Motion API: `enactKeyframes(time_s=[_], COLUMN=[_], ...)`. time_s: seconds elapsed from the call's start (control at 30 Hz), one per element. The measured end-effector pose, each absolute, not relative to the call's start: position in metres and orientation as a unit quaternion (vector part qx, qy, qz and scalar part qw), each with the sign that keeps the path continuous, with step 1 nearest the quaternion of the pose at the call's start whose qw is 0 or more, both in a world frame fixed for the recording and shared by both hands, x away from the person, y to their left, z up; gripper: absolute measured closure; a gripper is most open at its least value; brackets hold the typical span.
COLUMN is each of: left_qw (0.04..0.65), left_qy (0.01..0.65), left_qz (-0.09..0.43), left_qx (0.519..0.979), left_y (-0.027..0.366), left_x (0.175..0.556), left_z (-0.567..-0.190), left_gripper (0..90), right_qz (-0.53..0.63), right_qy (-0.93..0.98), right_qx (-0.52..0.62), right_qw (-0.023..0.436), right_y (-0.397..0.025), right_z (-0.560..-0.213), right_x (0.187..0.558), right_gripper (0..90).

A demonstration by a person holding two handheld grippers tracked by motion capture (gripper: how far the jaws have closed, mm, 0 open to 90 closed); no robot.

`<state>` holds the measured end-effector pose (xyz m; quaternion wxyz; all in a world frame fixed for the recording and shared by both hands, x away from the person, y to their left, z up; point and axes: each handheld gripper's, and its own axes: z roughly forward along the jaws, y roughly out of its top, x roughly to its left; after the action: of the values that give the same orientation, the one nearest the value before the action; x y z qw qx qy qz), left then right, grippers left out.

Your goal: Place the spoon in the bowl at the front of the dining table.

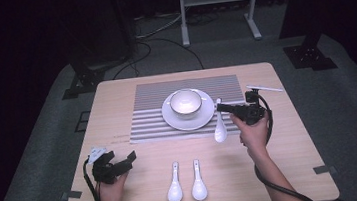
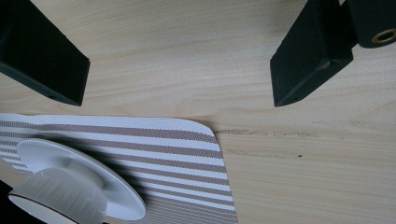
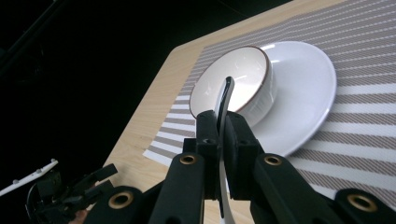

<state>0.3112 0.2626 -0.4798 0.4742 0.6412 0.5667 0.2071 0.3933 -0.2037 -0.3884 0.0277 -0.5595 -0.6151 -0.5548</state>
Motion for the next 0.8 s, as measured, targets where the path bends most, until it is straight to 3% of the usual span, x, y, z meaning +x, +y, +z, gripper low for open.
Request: enactKeyframes(time_s=[0.8], left_qw=[0.474], left_qy=[0.567], left_qz=[0.205], left_qx=[0.642], left_y=[0.264], left_x=[0.311], left_z=[-0.480], left_gripper=[3.5], right_qz=[-0.565], right_qy=[-0.597], right_qx=[-0.569], right_qw=[0.017], right_y=[-0.178], right_z=[-0.376], right_x=[0.432], right_gripper=[85.6])
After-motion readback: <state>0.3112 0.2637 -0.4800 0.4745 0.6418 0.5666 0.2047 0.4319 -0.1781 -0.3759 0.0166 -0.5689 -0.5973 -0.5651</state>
